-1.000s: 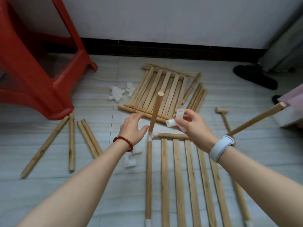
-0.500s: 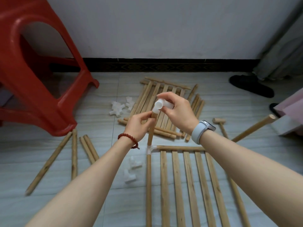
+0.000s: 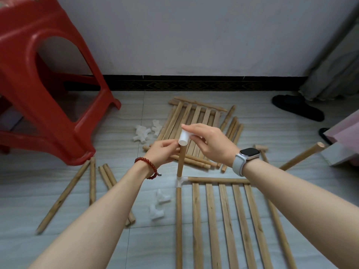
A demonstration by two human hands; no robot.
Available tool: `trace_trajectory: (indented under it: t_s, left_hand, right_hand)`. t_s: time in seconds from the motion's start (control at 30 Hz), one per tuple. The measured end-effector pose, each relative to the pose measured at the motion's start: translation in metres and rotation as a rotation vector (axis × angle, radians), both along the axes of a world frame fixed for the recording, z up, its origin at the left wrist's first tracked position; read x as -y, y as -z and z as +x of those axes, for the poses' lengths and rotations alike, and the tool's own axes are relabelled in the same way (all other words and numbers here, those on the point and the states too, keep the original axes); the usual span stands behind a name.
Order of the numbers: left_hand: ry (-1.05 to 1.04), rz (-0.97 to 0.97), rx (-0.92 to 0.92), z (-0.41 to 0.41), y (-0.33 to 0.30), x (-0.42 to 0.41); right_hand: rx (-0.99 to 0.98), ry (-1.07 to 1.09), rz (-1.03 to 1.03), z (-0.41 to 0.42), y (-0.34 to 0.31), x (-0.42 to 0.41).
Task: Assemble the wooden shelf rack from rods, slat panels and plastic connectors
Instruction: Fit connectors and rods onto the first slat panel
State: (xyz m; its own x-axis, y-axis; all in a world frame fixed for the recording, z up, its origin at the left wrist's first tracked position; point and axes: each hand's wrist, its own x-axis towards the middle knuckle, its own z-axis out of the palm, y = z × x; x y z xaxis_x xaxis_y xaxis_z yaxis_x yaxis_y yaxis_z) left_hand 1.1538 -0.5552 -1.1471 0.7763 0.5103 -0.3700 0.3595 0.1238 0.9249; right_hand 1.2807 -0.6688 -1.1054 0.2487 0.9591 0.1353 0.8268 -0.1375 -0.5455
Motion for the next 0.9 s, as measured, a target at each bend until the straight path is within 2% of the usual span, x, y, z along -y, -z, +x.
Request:
trace_trajectory:
  t_s: [0.1,0.23,0.3,0.9]
  left_hand:
    - [-0.012,-0.090,0.007,0.001,-0.012,-0.001]
    - [0.004,0.077,0.031,0.003,-0.023,0.001]
    - [-0.031,0.086,0.034,0.004,-0.026,0.002]
    - [-0.313,0.018,0.055,0.011,-0.009,0.016]
  right_hand:
    - [-0.098,0.030,-0.039,-0.002,-0.003,0.003]
    - [-0.258,0.183,-0.036,-0.002,-0.004,0.000]
    - [-0.309,0.221,-0.010,-0.004,-0.003,-0.002]
    - [-0.348,0.210,0.077,-0.008,0.014,-0.002]
